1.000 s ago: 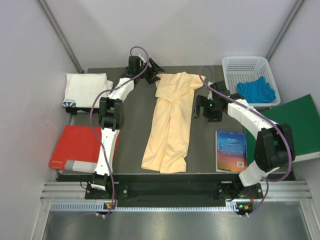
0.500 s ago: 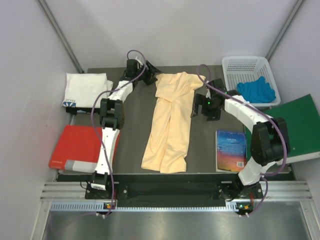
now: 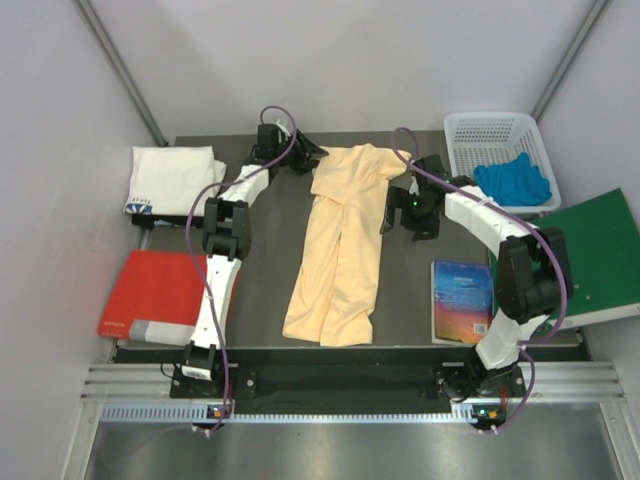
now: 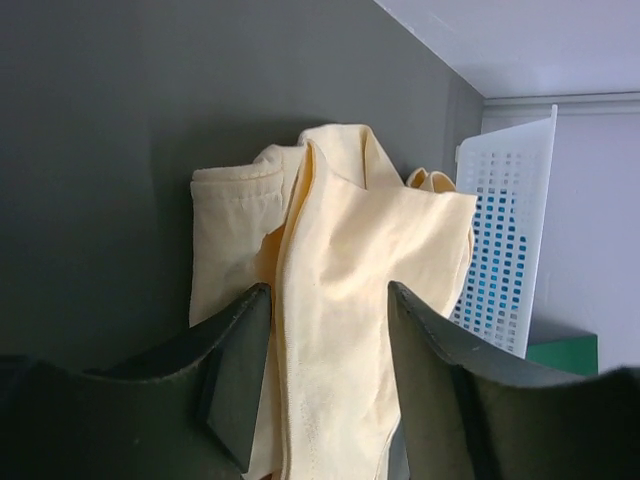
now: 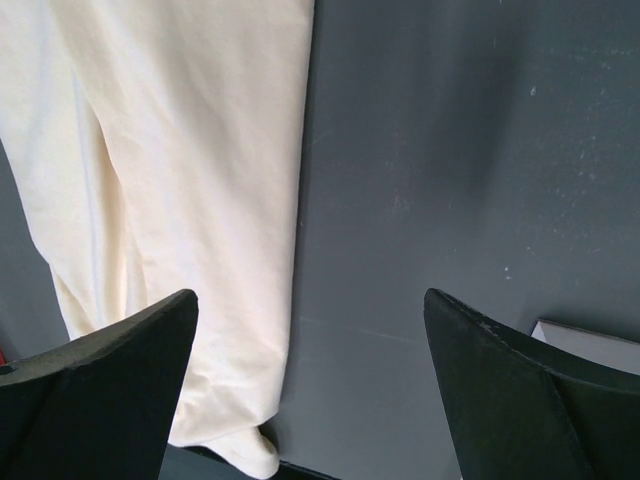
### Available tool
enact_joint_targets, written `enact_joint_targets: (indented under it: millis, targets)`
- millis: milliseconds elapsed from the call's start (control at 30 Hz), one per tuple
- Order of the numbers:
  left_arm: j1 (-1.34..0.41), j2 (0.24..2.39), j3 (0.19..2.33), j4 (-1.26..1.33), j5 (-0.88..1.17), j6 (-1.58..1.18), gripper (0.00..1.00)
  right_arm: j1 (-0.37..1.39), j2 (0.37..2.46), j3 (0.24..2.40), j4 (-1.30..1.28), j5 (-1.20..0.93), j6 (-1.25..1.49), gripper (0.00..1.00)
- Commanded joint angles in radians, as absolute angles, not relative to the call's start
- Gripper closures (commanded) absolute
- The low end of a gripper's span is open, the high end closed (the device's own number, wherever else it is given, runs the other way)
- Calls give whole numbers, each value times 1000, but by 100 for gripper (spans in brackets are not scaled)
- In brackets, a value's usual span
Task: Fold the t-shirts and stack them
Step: Rotate the tshirt 80 degrees
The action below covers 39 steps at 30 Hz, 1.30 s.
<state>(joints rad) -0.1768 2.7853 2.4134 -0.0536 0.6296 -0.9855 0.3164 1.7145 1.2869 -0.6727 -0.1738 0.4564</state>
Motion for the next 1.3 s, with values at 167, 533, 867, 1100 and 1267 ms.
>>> enact_joint_targets:
  millis: [167,533,867,1100,1267]
  targets:
    - [-210,2806,2431,-32,689,-945,60,305,1746,1408,-680,-130,459,5]
    - [-175,2746,2430,55,696,-995,100,290,1762,1414,-655,-81,491,5]
    - [-141,2694,2411,113,704,-1008,100,189,1968,1549,-388,-175,618,9]
    - [-123,2668,2382,124,715,-1000,100,189,2120,1667,-279,-178,689,11]
    - [-118,2671,2373,124,727,-1009,100,189,2175,1703,-244,-146,719,10]
